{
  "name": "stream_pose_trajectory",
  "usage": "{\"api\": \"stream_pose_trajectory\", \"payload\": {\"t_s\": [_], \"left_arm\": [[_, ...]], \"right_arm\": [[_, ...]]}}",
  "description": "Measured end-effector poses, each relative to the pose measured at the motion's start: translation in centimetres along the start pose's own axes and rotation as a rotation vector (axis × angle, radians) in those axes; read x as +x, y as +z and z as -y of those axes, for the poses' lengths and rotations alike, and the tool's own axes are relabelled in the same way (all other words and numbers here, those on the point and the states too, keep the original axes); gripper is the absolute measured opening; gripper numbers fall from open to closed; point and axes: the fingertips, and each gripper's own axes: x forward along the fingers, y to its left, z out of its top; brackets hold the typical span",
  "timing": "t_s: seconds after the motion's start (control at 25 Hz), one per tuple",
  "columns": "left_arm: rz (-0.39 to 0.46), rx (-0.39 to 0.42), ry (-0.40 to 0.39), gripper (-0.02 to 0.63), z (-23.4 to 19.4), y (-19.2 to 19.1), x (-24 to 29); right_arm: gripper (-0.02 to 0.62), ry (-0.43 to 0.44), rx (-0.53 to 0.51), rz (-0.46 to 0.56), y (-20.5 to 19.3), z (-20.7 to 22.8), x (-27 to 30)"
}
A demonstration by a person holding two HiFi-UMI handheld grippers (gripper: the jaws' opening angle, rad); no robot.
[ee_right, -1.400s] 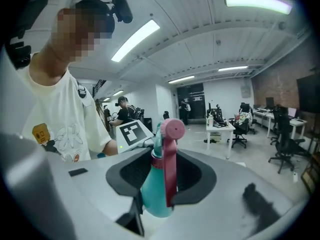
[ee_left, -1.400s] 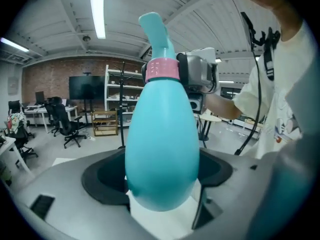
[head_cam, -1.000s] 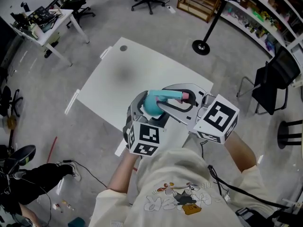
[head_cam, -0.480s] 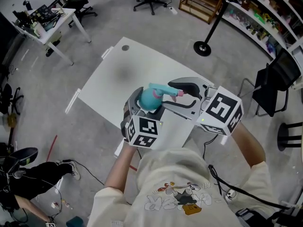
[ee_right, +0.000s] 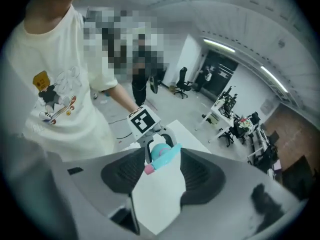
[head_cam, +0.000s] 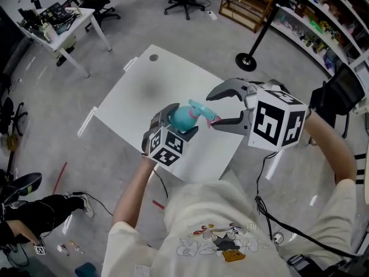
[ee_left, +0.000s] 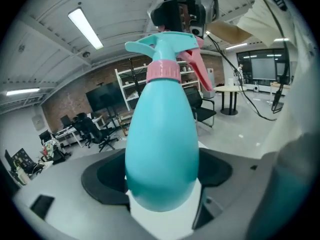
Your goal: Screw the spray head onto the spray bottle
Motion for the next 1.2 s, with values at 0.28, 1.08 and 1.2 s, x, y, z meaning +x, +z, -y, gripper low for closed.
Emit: {"api": "stream_pose_trajectory", "payload": {"t_s": [0.28,1.08,1.2], "left_arm": [[0.088,0.078,-0.319,0.405,3.6,-1.2,1.0],[0.008,0.174,-0.762,0.405,11.3,-1.2,0.1],[0.021,0.164,-0.757,0.405,11.5,-0.3,0.2]], "right_arm": [[0.21,0.118,-0.184,-0.169,-3.4,-0.8,1.6],[0.205,0.371,-0.543,-0.204,-5.7,-7.2,6.2],[0.166,0.386,-0.511,-0.195,-5.8,-7.6,6.2]]}}
